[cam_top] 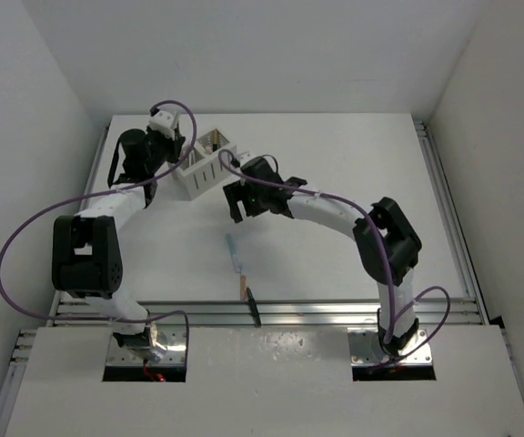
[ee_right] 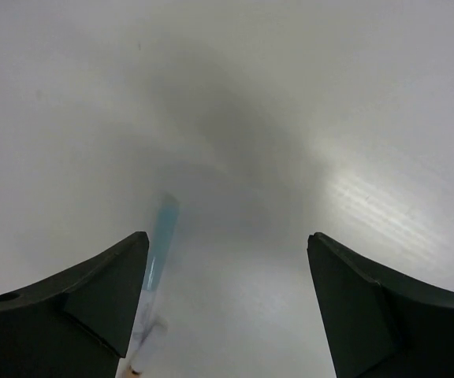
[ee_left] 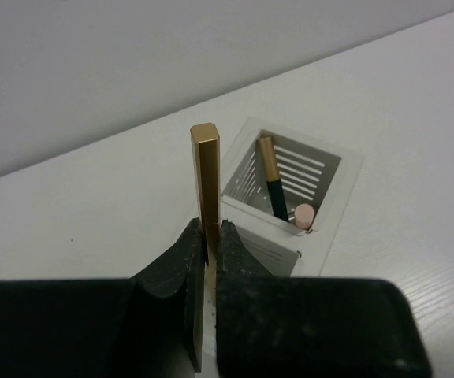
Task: Organize the makeup
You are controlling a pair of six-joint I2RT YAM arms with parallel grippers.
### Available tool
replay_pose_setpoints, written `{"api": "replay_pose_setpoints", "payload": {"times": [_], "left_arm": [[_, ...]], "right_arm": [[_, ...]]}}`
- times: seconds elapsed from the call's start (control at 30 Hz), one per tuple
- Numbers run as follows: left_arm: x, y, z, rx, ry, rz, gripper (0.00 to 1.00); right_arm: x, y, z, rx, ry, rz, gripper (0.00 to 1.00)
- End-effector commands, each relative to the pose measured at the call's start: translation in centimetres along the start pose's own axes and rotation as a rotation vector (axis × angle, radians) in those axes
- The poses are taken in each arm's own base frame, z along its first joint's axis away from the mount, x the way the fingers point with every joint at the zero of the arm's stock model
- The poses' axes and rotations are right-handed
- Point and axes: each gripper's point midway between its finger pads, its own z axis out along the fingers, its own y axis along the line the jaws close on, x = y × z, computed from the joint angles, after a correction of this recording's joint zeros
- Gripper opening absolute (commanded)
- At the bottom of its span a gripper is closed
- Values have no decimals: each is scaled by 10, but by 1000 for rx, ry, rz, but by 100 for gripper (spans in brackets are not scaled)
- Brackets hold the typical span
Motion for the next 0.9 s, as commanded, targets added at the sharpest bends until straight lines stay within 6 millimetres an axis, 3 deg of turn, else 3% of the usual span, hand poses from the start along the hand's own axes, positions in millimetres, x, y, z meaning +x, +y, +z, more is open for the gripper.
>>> {"api": "replay_pose_setpoints", "payload": {"times": [0.0, 0.07, 0.23, 0.33, 0.43, 0.47, 0.53, 0.63, 0.7, 0.73, 0.8, 0.87], "left_arm": [[-4, 10, 3, -70, -75, 12, 0], [1, 12, 5, -80, -77, 35, 0], [20, 7, 9, -55, -43, 22, 0], [31, 3, 9, -40, -19, -1, 6], [40, 2, 9, -36, 10, -11, 20], [43, 1, 9, -35, 20, -24, 32], [52, -1, 7, -30, 54, -37, 41], [50, -2, 6, -27, 81, -57, 54], [53, -3, 6, -22, 116, -81, 57], [41, -1, 7, -24, 104, -87, 57], [40, -1, 7, -23, 119, -104, 57], [34, 3, 5, -32, 128, -119, 58]], "right_arm": [[50, 17, -2, 13, 174, -98, 82], [54, 26, 1, -7, 182, -116, 82], [85, 46, 16, -35, 274, -122, 72], [106, 53, 24, -31, 307, -140, 70], [111, 54, 35, -22, 314, -135, 65], [113, 55, 37, -18, 321, -139, 63], [117, 53, 44, 1, 328, -145, 60], [121, 44, 49, 46, 344, -145, 51], [122, 40, 52, 53, 342, -143, 38], [122, 41, 52, 54, 342, -141, 33], [121, 40, 51, 56, 341, -143, 22], [116, 42, 51, 53, 326, -135, 16]]}}
